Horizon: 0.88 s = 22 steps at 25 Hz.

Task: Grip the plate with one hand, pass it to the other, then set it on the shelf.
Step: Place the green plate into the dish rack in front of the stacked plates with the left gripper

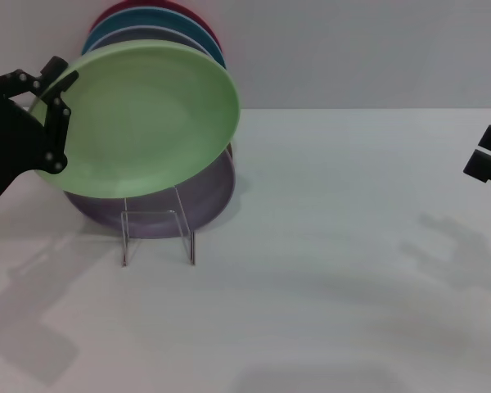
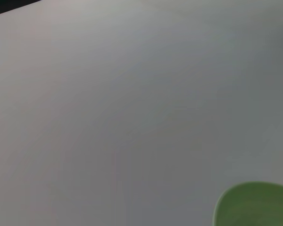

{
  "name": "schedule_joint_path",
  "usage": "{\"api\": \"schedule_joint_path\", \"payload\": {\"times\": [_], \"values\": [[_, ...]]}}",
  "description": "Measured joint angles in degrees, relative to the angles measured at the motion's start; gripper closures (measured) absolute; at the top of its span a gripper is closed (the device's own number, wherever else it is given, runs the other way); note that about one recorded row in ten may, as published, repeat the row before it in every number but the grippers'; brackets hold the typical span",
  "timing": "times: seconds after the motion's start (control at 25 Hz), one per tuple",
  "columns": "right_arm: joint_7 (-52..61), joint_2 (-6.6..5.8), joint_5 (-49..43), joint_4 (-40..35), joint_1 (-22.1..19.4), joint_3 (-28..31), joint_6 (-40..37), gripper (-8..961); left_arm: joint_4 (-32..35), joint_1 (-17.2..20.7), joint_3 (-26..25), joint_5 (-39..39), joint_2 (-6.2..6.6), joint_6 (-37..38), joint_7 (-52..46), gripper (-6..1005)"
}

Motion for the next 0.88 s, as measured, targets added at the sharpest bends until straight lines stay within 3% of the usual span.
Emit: {"api": "schedule_joint_path", "payload": {"times": [0.2, 0.88], "values": [[0.26, 0.17, 0.77, -0.09, -0.45, 0.0, 0.84, 210, 0.35, -0.16, 1.26, 0.02, 0.61, -0.03, 0.03, 945], [0.39, 0.15, 1.14, -0.24, -0.5, -0.74, 1.38, 210, 1.71, -0.42, 2.85, 0.09, -0.42, -4.53, 1.3, 918]]}}
